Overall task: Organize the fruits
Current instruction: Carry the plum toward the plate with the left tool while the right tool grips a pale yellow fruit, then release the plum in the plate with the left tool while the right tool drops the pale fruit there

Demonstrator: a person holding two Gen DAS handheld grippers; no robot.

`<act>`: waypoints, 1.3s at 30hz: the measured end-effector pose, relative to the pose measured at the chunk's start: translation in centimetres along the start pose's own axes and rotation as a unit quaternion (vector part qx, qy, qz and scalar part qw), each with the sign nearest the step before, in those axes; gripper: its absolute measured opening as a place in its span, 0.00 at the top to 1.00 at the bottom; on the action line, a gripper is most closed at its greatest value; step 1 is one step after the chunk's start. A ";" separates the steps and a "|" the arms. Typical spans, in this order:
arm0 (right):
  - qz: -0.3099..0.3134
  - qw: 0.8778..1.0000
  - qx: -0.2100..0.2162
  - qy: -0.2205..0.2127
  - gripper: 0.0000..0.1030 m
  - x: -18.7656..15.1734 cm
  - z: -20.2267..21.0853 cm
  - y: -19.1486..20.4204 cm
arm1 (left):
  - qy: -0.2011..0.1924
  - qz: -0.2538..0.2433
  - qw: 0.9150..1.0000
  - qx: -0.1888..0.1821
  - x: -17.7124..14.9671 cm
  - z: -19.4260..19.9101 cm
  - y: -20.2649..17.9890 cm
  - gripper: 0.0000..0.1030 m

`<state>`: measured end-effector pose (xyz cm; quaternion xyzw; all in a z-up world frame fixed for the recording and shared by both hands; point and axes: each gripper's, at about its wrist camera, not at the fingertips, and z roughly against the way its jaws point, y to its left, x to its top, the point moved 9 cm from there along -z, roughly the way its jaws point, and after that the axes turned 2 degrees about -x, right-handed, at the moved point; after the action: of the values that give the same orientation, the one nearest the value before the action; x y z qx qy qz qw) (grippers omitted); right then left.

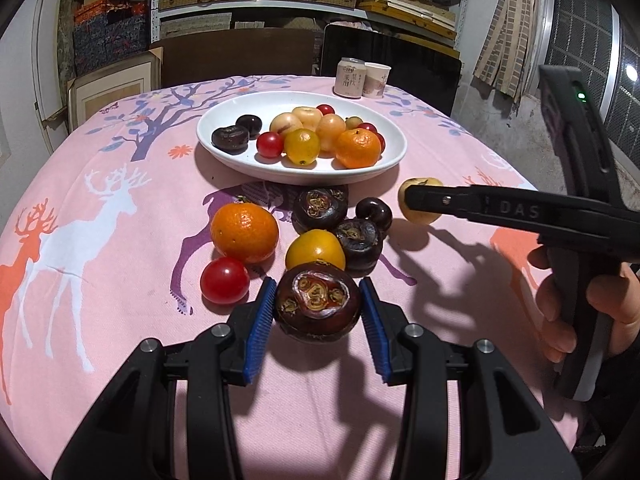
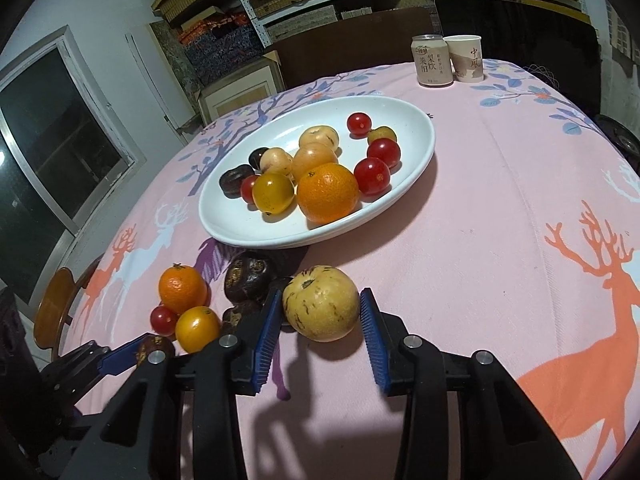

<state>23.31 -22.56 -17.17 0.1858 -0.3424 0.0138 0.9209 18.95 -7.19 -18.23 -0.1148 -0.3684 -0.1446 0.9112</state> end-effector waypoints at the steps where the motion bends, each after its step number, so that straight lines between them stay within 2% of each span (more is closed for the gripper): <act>1: 0.000 1.000 0.002 -0.002 0.61 -0.1 0.4 0.0 | 0.000 0.000 1.000 0.000 0.0 0.0 0.0 0.60; 8: -0.009 1.000 0.018 -0.010 0.61 -1.2 2.7 -0.2 | -0.016 0.006 1.000 -0.001 0.3 0.6 0.3 0.60; 15: -0.017 0.999 0.025 -0.024 0.61 -1.1 5.2 -0.9 | -0.022 0.025 0.999 -0.020 0.9 1.6 0.8 0.60; 17: -0.009 0.999 0.024 -0.031 0.61 -0.3 5.8 -1.0 | -0.026 0.024 0.999 -0.017 1.7 2.0 1.0 0.60; 21: -0.008 0.999 0.027 -0.041 0.61 2.7 6.3 -0.9 | -0.039 0.018 0.999 -0.013 5.5 2.3 1.8 0.60; 26: -0.018 0.999 0.030 -0.038 0.61 8.1 3.5 -0.6 | -0.044 0.002 0.999 -0.018 12.0 -0.3 2.7 0.60; 31: -0.023 0.999 0.008 -0.025 0.61 12.0 -1.5 -1.3 | -0.016 0.033 0.999 -0.017 16.6 -6.0 4.8 0.60; 36: -0.041 0.999 0.012 -0.004 0.59 13.7 -5.9 -2.1 | 0.016 0.047 0.999 0.000 18.0 -11.4 6.1 0.60; 38: -0.044 0.999 0.019 0.001 0.58 13.8 -6.7 -2.0 | 0.020 0.052 0.998 0.005 17.9 -12.4 6.5 0.59; 39: -0.045 0.999 0.020 0.000 0.55 13.9 -6.8 -2.0 | 0.020 0.055 0.998 0.004 17.8 -12.6 6.7 0.56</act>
<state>38.51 -23.44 -13.74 0.2197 -0.3329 -0.0207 0.9168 41.55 -8.06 -15.21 -0.1280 -0.3442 -0.0951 0.9253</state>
